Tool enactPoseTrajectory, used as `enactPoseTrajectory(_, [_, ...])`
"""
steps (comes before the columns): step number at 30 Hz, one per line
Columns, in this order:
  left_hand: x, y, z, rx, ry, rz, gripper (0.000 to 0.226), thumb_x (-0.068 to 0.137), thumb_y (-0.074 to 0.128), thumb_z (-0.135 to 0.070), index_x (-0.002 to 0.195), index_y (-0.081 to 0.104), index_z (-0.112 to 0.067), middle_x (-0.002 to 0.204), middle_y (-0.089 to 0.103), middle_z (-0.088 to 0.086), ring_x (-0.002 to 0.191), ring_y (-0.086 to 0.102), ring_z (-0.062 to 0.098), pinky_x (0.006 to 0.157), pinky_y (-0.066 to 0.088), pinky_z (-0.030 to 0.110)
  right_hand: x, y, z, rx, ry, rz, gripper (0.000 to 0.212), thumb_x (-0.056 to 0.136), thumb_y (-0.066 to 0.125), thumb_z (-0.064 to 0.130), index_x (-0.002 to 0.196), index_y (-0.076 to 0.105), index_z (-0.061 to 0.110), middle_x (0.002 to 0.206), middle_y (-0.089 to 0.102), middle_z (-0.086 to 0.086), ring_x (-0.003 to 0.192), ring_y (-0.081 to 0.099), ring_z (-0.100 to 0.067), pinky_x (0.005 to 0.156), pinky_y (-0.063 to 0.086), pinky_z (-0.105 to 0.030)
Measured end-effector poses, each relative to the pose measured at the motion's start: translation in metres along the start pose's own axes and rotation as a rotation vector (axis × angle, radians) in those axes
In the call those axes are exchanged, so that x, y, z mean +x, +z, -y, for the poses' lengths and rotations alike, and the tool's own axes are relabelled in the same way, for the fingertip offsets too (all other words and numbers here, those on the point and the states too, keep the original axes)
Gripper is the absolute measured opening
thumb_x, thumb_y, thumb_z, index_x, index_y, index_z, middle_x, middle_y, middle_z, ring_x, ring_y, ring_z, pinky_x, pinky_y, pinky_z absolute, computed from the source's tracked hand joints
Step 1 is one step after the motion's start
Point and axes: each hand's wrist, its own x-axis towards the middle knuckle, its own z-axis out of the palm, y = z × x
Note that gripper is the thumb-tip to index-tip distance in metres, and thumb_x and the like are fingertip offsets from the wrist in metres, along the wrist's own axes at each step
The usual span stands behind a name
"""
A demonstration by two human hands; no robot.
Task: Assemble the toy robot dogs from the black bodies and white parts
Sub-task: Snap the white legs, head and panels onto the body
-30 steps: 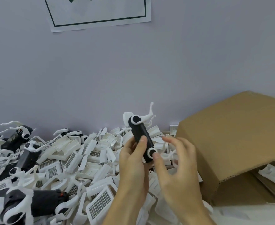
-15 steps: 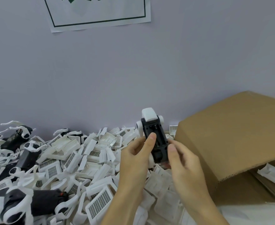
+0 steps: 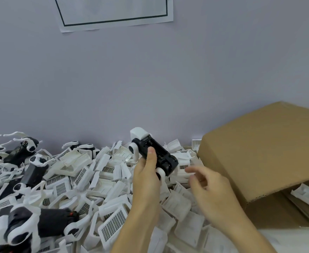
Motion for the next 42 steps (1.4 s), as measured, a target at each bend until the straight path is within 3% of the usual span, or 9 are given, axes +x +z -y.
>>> enactPoseTrajectory(3, [0.002,-0.001,0.0,-0.049,0.013,-0.011,0.022,0.098,0.056,-0.048,0.103,0.071,-0.032,0.095,0.078,-0.016,0.088,0.072,-0.001,0.074,0.046,0.02,-0.003,0.004,-0.004,-0.291,0.008,0.103,0.018,0.091,0.063,0.042,0.09,0.068,0.024,0.077,0.065,0.006,0.071,0.058,-0.012,0.062,0.049,-0.023])
enactPoseTrajectory(8, [0.002,-0.002,0.002,-0.045,0.042,-0.015,0.027,0.101,0.054,-0.044,0.109,0.073,-0.026,0.098,0.078,-0.011,0.073,0.067,-0.008,0.067,0.047,0.016,-0.01,0.013,0.003,-0.646,0.042,0.203,0.018,0.089,0.062,0.055,0.09,0.061,0.037,0.091,0.049,0.018,0.077,0.046,-0.004,0.065,0.04,-0.023])
enactPoseTrajectory(15, [-0.001,0.0,-0.003,-0.062,-0.013,-0.017,0.028,0.102,0.056,-0.037,0.115,0.073,-0.018,0.107,0.079,0.003,0.107,0.072,0.025,0.102,0.052,0.05,-0.003,0.002,0.004,-0.242,0.105,-0.03,0.019,0.093,0.057,0.025,0.074,0.055,0.023,0.07,0.062,0.004,0.063,0.057,-0.012,0.058,0.047,-0.033])
enactPoseTrajectory(23, [-0.012,0.002,-0.004,0.119,0.091,0.199,0.019,0.103,0.053,-0.029,0.097,0.071,-0.024,0.079,0.077,-0.016,0.074,0.073,0.0,0.057,0.053,0.015,0.0,-0.005,0.004,0.013,0.004,-0.365,0.023,0.1,0.056,0.014,0.079,0.05,0.022,0.056,0.062,0.002,0.045,0.067,-0.006,0.036,0.043,-0.019])
enactPoseTrajectory(27, [-0.015,0.005,0.001,0.256,0.163,0.323,0.022,0.103,0.053,-0.027,0.1,0.073,-0.018,0.087,0.078,-0.002,0.082,0.074,0.01,0.063,0.055,0.015,0.002,-0.008,0.003,-0.074,-0.148,-0.497,0.026,0.097,0.062,0.013,0.079,0.05,0.029,0.058,0.062,0.005,0.05,0.066,-0.018,0.053,0.053,-0.042])
enactPoseTrajectory(29, [-0.015,0.007,0.005,0.323,0.19,0.356,0.021,0.103,0.055,-0.028,0.098,0.072,-0.017,0.087,0.076,-0.001,0.084,0.073,0.015,0.069,0.057,0.021,0.002,-0.006,0.005,-0.044,-0.213,-0.508,0.022,0.096,0.063,0.014,0.084,0.053,0.03,0.062,0.065,0.005,0.052,0.066,-0.018,0.054,0.054,-0.043])
enactPoseTrajectory(33, [-0.014,0.007,0.009,0.4,0.203,0.38,0.021,0.103,0.056,-0.035,0.101,0.071,-0.021,0.091,0.077,-0.006,0.087,0.072,0.008,0.075,0.056,0.021,0.001,-0.002,0.01,0.066,-0.302,-0.416,0.023,0.092,0.064,0.012,0.098,0.059,0.034,0.083,0.069,0.013,0.075,0.069,-0.01,0.063,0.053,-0.02])
enactPoseTrajectory(38, [-0.015,0.005,0.006,0.348,0.148,0.401,0.02,0.106,0.048,-0.031,0.107,0.068,-0.032,0.092,0.077,-0.018,0.086,0.072,-0.003,0.064,0.051,0.008,-0.003,0.005,0.012,0.105,-0.37,-0.218,0.028,0.084,0.068,0.021,0.11,0.061,0.028,0.111,0.06,0.01,0.105,0.063,-0.014,0.08,0.054,-0.021])
enactPoseTrajectory(42, [-0.013,0.002,0.009,0.348,0.078,0.418,0.037,0.107,0.044,-0.03,0.086,0.071,-0.043,0.081,0.074,-0.018,0.079,0.067,-0.01,0.067,0.051,0.01,-0.001,0.008,0.01,0.118,-0.353,-0.269,0.019,0.092,0.068,0.024,0.108,0.061,0.03,0.111,0.059,0.012,0.104,0.062,-0.009,0.079,0.054,-0.024])
